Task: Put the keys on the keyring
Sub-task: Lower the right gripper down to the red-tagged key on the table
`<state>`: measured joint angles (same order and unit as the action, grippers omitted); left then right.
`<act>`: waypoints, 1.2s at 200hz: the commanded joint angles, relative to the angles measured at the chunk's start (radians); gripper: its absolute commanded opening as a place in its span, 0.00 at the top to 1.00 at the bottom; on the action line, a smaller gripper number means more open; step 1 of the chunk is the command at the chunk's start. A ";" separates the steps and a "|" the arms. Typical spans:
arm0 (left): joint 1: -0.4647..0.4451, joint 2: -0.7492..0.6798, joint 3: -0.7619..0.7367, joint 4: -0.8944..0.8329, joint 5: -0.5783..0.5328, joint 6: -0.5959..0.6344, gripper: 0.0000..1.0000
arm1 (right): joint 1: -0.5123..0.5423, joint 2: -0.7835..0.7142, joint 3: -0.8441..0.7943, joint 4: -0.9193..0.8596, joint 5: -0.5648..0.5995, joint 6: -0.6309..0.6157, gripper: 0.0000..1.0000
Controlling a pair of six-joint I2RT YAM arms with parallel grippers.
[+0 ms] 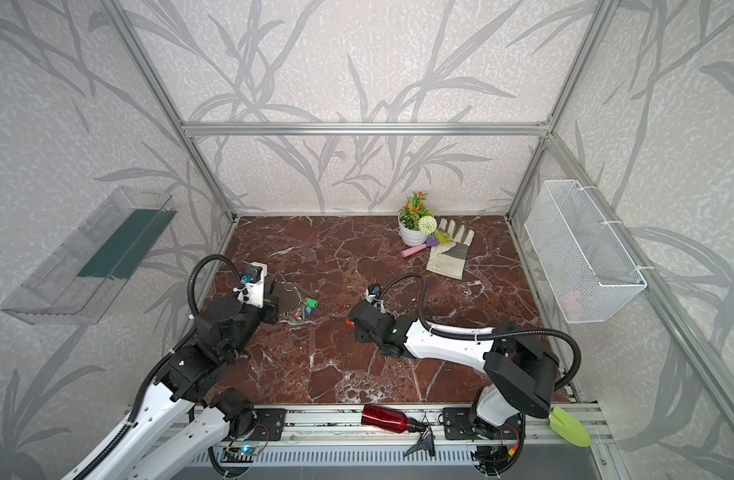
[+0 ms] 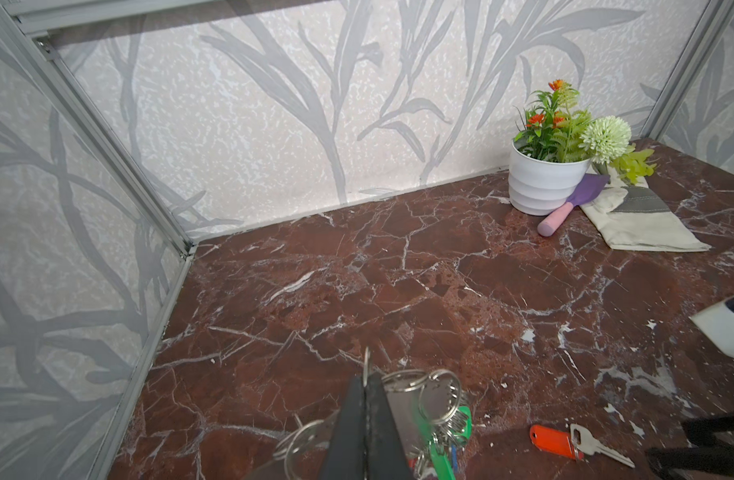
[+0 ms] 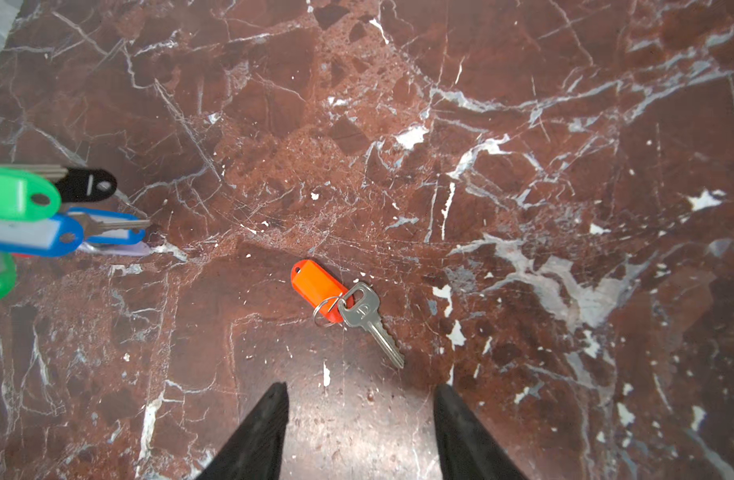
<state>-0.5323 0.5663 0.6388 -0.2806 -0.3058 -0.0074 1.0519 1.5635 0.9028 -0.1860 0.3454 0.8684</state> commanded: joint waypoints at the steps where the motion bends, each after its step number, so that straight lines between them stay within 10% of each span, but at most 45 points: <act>1: 0.004 -0.039 -0.020 -0.012 0.020 -0.039 1.00 | 0.021 0.049 0.064 -0.067 0.054 0.112 0.43; 240: 0.004 -0.080 -0.034 -0.014 0.148 -0.024 1.00 | 0.019 0.464 0.492 -0.420 0.107 0.241 0.69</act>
<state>-0.5323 0.4995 0.6010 -0.3370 -0.1661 -0.0204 1.0698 2.0102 1.3682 -0.5610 0.4152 1.1004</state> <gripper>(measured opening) 0.048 0.327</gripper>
